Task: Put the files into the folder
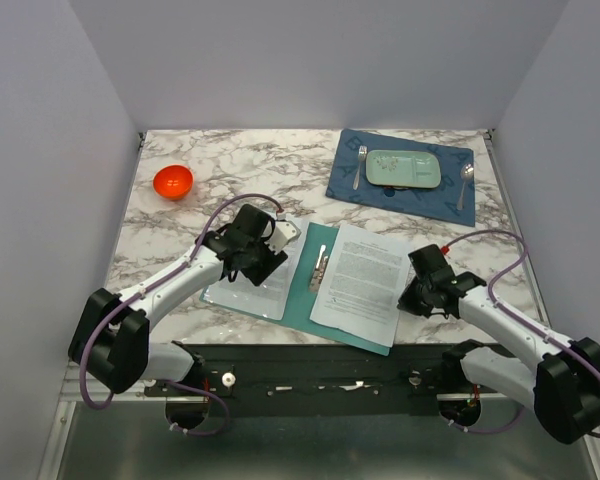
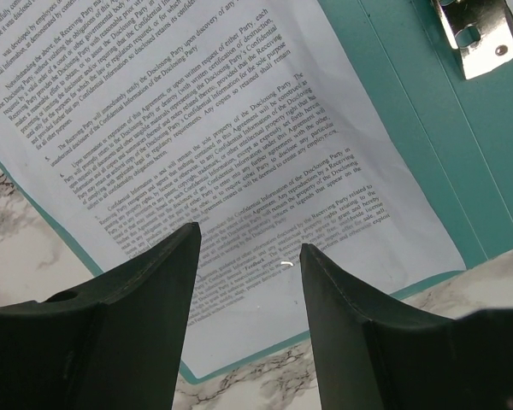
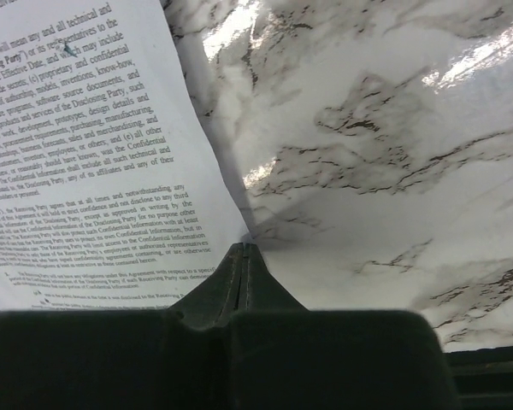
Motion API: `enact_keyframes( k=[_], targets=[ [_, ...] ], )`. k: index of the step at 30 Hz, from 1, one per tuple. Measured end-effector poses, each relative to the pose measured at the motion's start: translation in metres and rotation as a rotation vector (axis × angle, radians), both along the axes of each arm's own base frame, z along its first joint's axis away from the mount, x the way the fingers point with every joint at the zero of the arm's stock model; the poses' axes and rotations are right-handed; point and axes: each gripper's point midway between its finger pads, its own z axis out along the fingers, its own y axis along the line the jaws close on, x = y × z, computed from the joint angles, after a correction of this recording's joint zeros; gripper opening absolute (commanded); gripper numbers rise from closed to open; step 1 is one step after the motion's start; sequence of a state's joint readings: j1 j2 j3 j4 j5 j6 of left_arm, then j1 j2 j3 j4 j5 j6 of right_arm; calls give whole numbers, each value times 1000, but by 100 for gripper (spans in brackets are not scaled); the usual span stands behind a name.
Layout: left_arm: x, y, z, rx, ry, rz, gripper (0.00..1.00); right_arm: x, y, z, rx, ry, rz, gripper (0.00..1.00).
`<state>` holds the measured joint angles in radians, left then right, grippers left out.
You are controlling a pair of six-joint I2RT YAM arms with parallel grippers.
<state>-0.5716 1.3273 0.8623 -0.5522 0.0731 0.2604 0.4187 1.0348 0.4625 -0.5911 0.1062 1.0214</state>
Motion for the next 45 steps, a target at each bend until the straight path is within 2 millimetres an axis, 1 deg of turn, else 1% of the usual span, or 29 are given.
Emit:
enact_keyframes(
  k=[10,15,21,24,25,27,28,30,33,34,35,36,37,38,39,43,45],
  targets=[
    [1,3,-2,11,-5,7,64,2,8,6,8,-35,142,0],
    [1,4,-3,17,-8,11,64,6,10,9,-13,-34,202,0],
    [1,7,-5,29,-12,18,64,10,15,7,-43,-7,290,1],
    [2,7,-5,29,-13,19,64,9,20,7,-57,20,342,13],
    [2,7,-5,30,-13,19,64,11,22,10,-59,20,352,22],
    [2,7,-5,30,-13,19,64,18,26,23,-59,-1,370,30],
    [2,7,-5,30,-14,19,64,25,29,33,-53,-25,371,39],
    [2,7,-5,31,-14,19,64,42,37,57,-43,-88,370,43],
    [2,7,-5,33,-15,17,64,75,44,99,-57,-186,336,47],
    [2,7,-4,33,-16,17,64,88,43,110,-74,-211,314,54],
    [2,7,-4,33,-16,17,64,100,41,117,-93,-229,281,59],
    [2,8,-4,33,-19,18,64,111,37,120,-117,-237,242,62],
    [2,8,-3,32,-21,18,64,118,30,119,-145,-232,204,66],
    [2,8,-2,31,-24,18,64,122,22,115,-174,-218,172,67],
    [2,8,0,29,-30,18,64,124,11,105,-218,-186,134,67],
    [3,9,8,19,-56,15,64,124,-14,80,-312,-88,70,69],
    [3,9,10,16,-61,15,64,124,-20,72,-337,-62,61,69]
  ],
)
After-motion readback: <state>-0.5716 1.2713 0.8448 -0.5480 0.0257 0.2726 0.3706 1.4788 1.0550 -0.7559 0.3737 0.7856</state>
